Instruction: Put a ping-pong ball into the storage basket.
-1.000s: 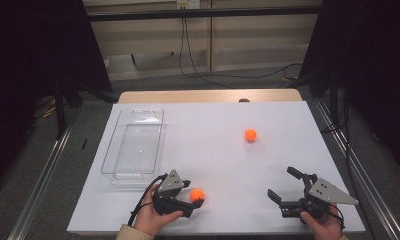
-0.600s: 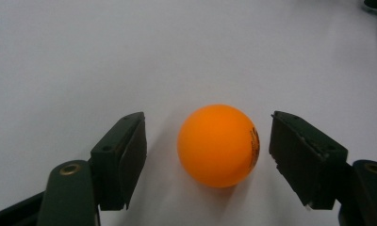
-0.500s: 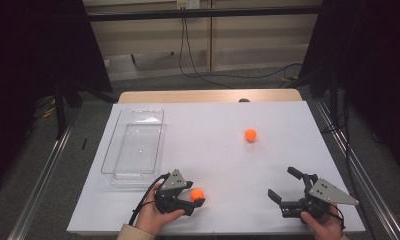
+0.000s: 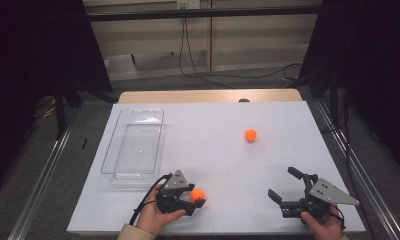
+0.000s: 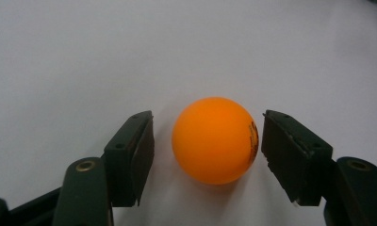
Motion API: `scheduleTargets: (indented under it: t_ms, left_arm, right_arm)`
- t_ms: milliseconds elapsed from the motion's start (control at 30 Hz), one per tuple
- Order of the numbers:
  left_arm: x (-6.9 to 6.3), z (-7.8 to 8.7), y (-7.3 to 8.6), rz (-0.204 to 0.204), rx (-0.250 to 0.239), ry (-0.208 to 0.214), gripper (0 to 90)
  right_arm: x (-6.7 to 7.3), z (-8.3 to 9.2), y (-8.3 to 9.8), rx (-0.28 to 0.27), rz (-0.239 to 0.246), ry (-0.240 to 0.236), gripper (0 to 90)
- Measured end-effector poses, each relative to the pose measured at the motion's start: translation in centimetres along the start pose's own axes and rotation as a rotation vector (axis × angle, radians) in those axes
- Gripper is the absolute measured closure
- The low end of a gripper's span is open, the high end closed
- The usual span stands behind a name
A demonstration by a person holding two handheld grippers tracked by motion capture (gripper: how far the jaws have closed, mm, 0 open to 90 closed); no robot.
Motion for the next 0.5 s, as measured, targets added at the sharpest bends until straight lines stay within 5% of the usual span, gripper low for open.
scheduleTargets:
  t_ms: [500]
  left_arm:
    - [-0.05,-0.23,0.04,-0.006,0.02,0.001,39.6]
  right_arm:
    - [0.01,0.03,-0.01,-0.001,-0.001,-0.001,1.6]
Point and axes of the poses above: each handheld gripper's, and its own axes: z roughly backward along the jaws, y roughly out of its underside, x roughly to its left, the point moved 1 cm from there along -z, roughly forward along the jaws, and after that the axes turned 9 degrees about z, right-handed, at the moved point
